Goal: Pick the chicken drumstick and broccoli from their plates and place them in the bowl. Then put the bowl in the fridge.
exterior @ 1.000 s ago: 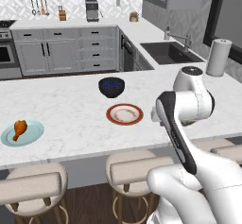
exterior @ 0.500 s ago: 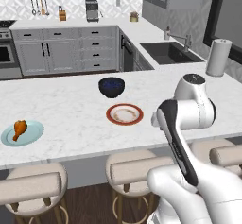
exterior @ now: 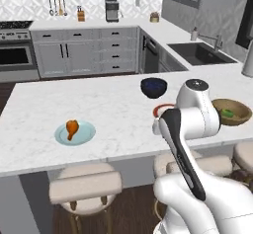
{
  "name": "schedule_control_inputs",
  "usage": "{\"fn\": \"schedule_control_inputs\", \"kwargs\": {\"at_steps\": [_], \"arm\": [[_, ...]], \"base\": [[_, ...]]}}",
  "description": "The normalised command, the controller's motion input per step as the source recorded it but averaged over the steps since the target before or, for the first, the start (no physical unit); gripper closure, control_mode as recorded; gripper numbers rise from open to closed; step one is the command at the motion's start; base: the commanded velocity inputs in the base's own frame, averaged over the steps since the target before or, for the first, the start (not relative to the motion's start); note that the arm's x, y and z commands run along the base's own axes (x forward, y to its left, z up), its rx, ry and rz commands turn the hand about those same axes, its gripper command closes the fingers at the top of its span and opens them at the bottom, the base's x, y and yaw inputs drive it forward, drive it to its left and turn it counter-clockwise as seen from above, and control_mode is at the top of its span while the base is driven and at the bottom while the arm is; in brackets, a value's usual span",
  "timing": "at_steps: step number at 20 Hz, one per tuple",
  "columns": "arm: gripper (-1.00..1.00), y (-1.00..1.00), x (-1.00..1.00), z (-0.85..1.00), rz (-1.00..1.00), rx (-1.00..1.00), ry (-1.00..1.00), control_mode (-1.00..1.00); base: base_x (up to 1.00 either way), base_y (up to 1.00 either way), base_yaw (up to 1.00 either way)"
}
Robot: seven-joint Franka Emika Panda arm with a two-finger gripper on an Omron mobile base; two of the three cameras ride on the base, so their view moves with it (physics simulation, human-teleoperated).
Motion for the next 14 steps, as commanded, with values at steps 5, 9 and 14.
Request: {"fn": "schedule_control_inputs", "kwargs": {"at_steps": [5, 9, 14], "arm": [[-1.0, 0.0, 0.0, 0.0, 0.0, 0.0, 0.0, 1.0], [-1.0, 0.0, 0.0, 0.0, 0.0, 0.0, 0.0, 1.0], [-1.0, 0.0, 0.0, 0.0, 0.0, 0.0, 0.0, 1.0]], "base": [[0.06, 1.0, 0.0], [0.29, 1.0, 0.0], [0.38, 0.85, 0.0]]}}
